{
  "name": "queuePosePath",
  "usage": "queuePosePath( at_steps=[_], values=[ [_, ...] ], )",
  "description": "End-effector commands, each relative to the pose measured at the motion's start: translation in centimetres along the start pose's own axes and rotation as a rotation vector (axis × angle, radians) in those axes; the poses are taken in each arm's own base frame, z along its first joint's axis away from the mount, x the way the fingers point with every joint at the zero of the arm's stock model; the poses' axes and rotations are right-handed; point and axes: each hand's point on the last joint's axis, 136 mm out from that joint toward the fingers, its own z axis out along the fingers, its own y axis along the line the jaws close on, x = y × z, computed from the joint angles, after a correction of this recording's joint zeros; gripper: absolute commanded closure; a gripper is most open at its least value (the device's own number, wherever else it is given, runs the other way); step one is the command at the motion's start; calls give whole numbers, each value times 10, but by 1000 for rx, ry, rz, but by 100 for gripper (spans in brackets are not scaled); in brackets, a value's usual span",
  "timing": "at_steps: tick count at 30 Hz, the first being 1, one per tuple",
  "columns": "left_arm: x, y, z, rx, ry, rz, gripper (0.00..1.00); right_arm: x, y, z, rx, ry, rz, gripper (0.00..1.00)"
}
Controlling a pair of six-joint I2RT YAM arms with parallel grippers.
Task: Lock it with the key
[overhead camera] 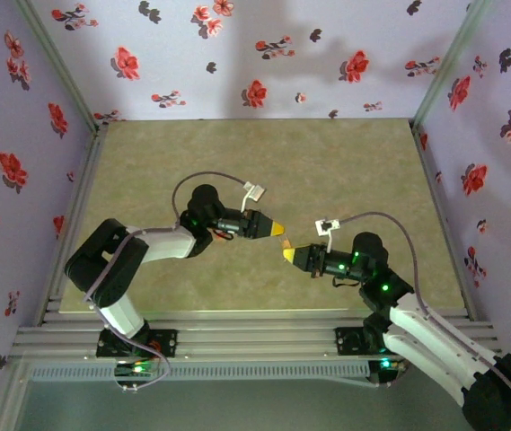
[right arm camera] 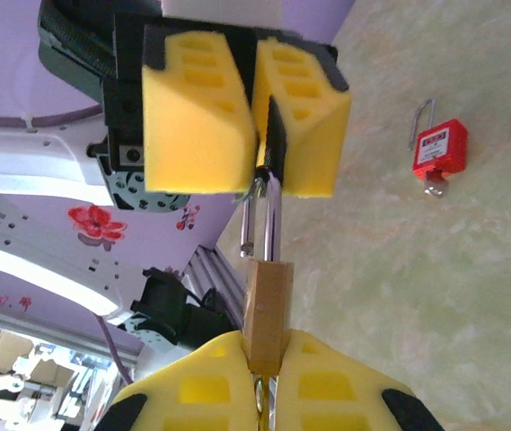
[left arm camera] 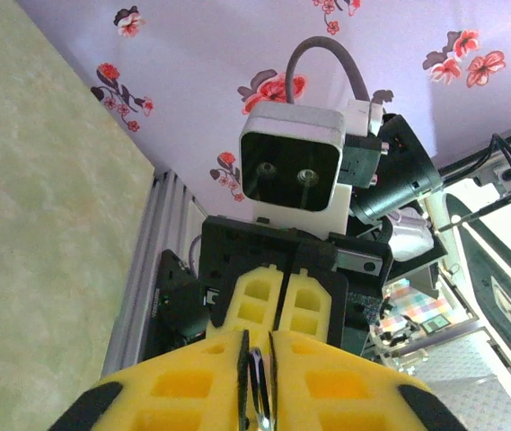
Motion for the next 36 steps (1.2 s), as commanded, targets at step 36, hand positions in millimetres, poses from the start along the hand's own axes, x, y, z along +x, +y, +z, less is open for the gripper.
queuePosePath(
  at_steps=[36],
  values=[
    [6,3,2,-51,33,65,100,-12,12,0,-71,-34,12,100]
  ],
)
